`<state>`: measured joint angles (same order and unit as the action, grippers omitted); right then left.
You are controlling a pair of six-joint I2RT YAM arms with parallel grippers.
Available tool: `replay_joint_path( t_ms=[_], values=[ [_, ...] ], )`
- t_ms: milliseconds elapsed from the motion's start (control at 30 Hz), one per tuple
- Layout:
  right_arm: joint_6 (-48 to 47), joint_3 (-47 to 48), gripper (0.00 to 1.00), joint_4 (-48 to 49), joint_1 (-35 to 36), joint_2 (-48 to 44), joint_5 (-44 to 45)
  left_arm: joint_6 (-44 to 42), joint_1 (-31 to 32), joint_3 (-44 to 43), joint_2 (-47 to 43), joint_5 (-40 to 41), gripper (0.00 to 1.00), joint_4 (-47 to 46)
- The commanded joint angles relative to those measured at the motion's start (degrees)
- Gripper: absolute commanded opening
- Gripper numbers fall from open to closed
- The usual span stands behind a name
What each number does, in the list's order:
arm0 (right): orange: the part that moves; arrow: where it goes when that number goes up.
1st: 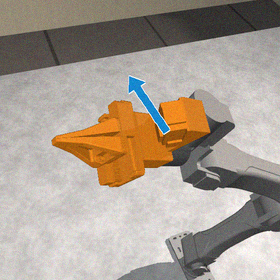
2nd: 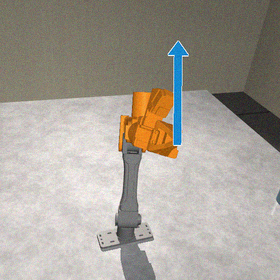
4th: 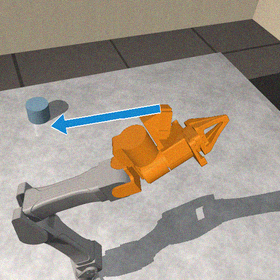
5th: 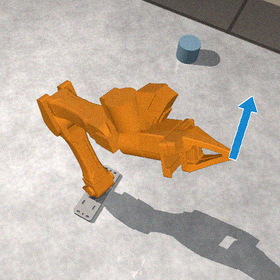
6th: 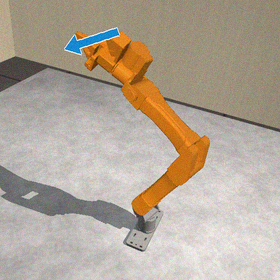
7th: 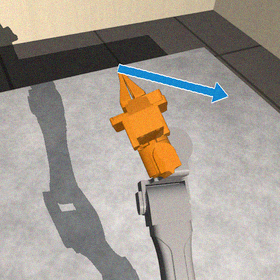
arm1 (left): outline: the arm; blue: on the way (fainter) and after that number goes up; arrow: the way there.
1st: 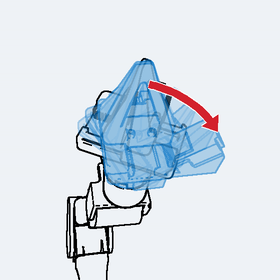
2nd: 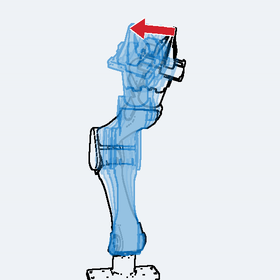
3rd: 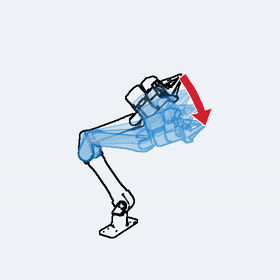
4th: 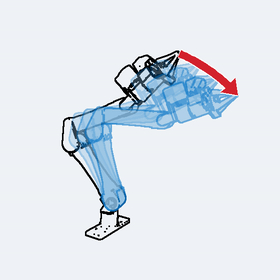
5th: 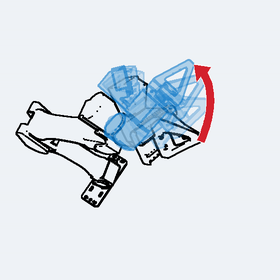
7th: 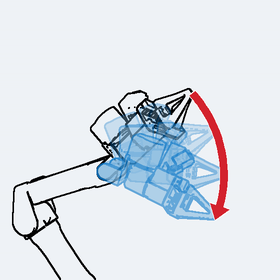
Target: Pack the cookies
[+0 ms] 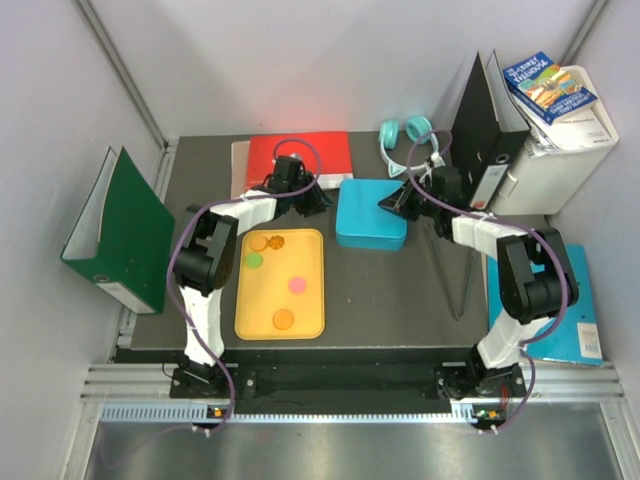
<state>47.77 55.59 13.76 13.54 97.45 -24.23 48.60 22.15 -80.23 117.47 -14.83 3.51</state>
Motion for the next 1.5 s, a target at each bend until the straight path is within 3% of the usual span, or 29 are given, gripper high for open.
replay_joint_path(
  t_ms=[0, 133, 367, 600, 900, 1067, 1167, 1267, 1467],
  values=[
    [1.7, -1.4, 0.14, 4.2, -1.3, 1.0, -0.6, -0.1, -0.2, 0.6, -4.1, -1.3, 0.38, -1.8],
    [4.0, -4.5, 0.13, 7.0, -2.8, 2.1, -1.1, 0.1, -0.2, 0.8, -3.6, -2.0, 0.38, -2.4],
    [2.8, -5.0, 0.13, 3.9, -3.4, 2.7, 0.9, -0.3, -0.3, 0.8, -3.8, -1.6, 0.38, -2.3],
    [4.4, -6.0, 0.16, 10.4, -3.4, -0.2, -2.5, -0.6, -0.6, 0.2, -5.8, -0.6, 0.38, -2.0],
    [4.1, 1.6, 0.22, 8.9, -1.6, -3.9, -8.2, -0.1, -0.9, -1.1, -5.6, -0.6, 0.39, -1.8],
    [2.9, 1.6, 0.22, 6.2, -1.7, -0.5, -7.8, 0.4, -0.8, 0.1, -5.1, -1.5, 0.39, -2.2],
    [3.6, 1.5, 0.20, -0.1, -3.3, 4.0, -5.2, 0.3, -0.8, 0.6, -5.1, -1.6, 0.39, -2.3],
    [5.8, -0.9, 0.19, 0.3, -5.2, 8.3, -5.7, -0.2, -0.8, 0.8, -5.4, -1.5, 0.39, -2.2],
    [5.1, -2.8, 0.20, 1.5, -5.4, 7.9, -4.8, -0.3, -0.8, 0.5, -5.1, -1.8, 0.39, -2.2]
  ],
)
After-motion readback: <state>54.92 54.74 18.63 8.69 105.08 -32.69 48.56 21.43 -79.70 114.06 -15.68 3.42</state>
